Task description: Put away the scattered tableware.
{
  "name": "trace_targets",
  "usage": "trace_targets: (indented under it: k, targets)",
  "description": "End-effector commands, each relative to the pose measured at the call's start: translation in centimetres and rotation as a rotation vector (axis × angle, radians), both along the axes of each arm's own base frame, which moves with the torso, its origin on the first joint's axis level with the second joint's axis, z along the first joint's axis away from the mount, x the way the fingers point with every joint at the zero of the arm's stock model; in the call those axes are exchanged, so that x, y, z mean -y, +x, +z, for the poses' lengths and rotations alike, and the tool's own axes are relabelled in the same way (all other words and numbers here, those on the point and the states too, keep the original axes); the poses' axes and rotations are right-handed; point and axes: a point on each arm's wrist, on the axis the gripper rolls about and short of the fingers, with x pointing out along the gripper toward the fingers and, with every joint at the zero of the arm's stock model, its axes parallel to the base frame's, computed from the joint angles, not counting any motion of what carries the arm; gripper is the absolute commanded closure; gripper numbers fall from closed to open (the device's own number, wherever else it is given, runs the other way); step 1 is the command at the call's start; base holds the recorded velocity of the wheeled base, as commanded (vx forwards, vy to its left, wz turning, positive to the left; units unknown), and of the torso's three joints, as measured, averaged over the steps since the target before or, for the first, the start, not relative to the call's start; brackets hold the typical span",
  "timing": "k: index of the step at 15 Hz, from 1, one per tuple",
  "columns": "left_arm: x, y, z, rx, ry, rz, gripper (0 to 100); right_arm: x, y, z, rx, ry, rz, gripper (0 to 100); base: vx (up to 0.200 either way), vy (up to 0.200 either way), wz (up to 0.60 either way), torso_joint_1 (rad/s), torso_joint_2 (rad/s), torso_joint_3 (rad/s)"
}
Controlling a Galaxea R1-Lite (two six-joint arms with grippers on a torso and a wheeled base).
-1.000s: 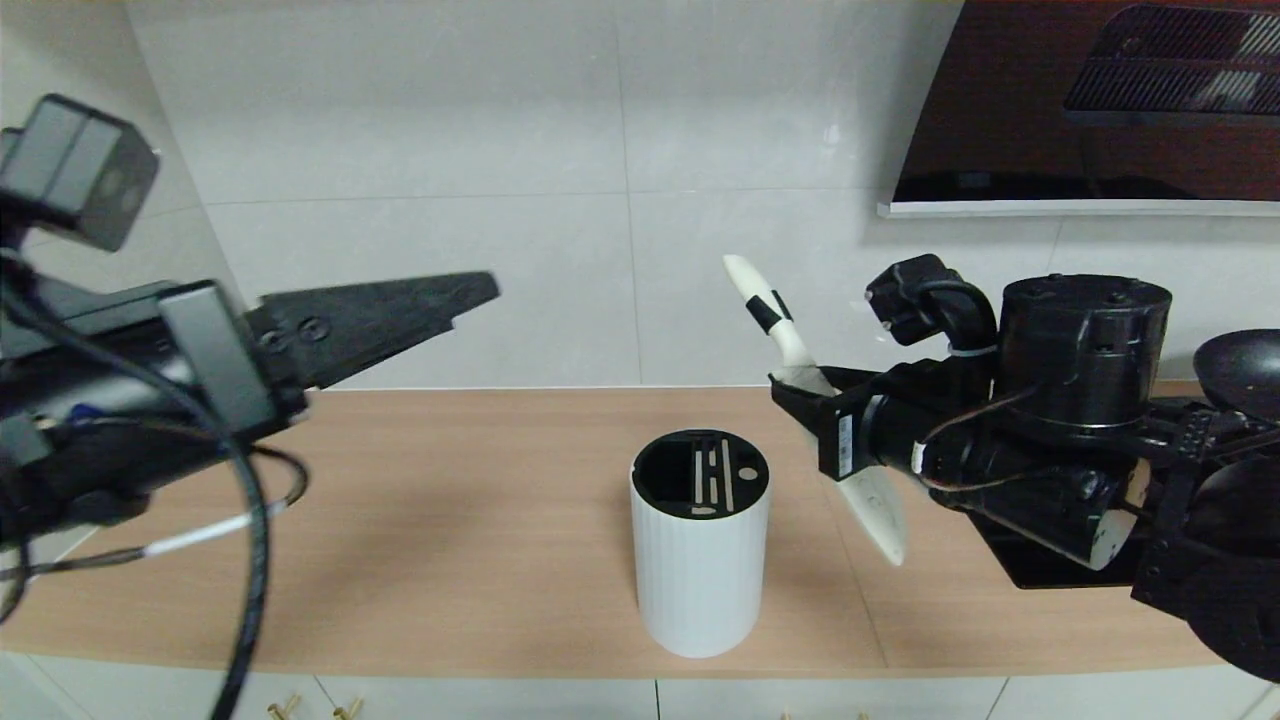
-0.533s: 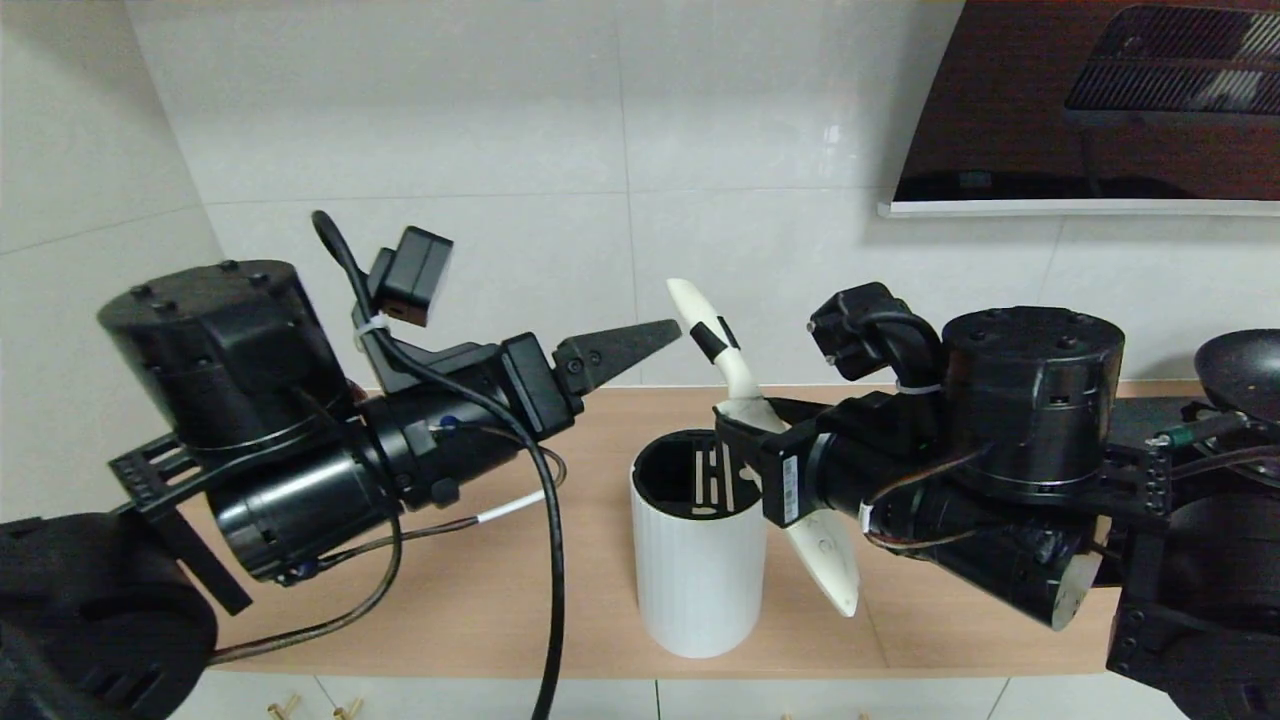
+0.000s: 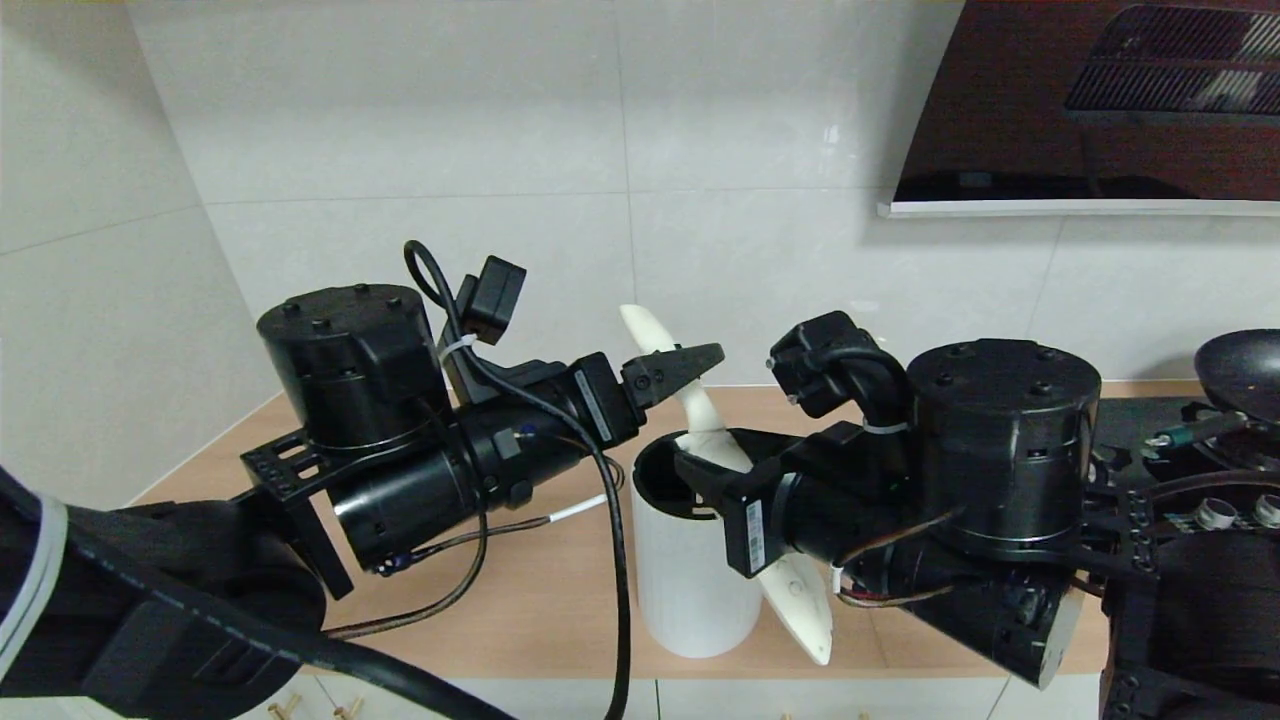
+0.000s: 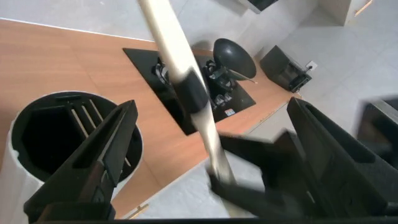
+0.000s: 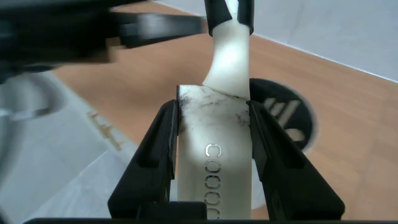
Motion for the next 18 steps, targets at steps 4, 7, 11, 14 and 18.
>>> trace_targets:
  k: [4, 7, 11, 14, 18]
  targets:
    - [0.53, 0.77, -0.82, 0.017, -0.01, 0.026, 0, -0.61, -0.88, -0.54, -0.012, -0.014, 0.033, 100, 0.0, 0.0, 0.0, 0.0, 0.0, 0.0]
    - [0.55, 0.85, -0.92, 0.023, -0.009, 0.04, 100, -0.59, -0.84, -0.52, -0.011, -0.013, 0.03, 100, 0.0, 0.0, 0.0, 0.0, 0.0, 0.0]
    - [0.53, 0.82, -0.87, 0.024, -0.01, 0.04, 100, -0.53, -0.88, -0.42, -0.007, -0.008, 0.03, 100, 0.0, 0.0, 0.0, 0.0, 0.0, 0.0]
    - [0.48, 0.75, -0.72, 0.028, -0.012, 0.042, 100, -0.52, -0.89, -0.31, -0.005, -0.003, 0.03, 100, 0.0, 0.0, 0.0, 0.0, 0.0, 0.0]
    - [0.44, 0.62, -0.48, 0.032, -0.015, 0.042, 100, -0.56, -0.84, -0.26, -0.008, 0.005, 0.019, 100, 0.0, 0.0, 0.0, 0.0, 0.0, 0.0]
